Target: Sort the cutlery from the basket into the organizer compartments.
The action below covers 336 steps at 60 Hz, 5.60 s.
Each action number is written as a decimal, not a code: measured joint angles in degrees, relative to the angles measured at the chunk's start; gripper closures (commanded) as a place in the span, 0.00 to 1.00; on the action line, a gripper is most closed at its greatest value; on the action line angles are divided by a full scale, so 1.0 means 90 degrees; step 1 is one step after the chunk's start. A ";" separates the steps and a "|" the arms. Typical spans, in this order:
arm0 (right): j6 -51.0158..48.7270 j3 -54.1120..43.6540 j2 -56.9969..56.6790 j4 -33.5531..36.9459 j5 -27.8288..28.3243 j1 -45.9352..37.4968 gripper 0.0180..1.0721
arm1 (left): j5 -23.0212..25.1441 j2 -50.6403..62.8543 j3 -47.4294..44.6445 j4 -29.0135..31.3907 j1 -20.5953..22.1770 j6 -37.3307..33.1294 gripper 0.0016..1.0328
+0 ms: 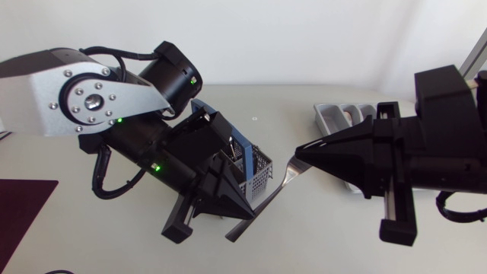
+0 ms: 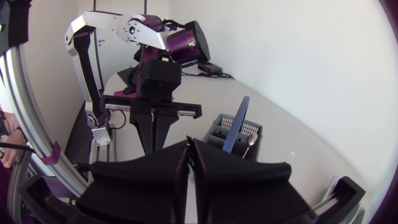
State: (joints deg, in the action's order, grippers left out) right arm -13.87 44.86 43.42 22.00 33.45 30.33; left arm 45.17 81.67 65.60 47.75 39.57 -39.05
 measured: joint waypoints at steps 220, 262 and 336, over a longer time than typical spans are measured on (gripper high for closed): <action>0.1812 0.0109 0.1989 -0.2229 -0.1158 -0.1178 0.35 | -0.5265 0.0933 0.0338 -0.4347 0.0979 0.3512 0.97; 0.2081 0.0493 0.2611 -0.2591 -0.0712 -0.0993 0.74 | -0.5144 0.1047 0.0391 -0.4420 0.0882 0.3677 0.97; 0.1804 0.0673 0.2582 -0.1610 -0.0406 -0.1795 0.95 | -0.5287 0.0554 0.0393 -0.4442 0.0391 0.3784 0.25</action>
State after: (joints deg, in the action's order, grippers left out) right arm 2.37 50.92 66.65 7.51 29.80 14.17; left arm -2.42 86.65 69.14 7.77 43.09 -4.99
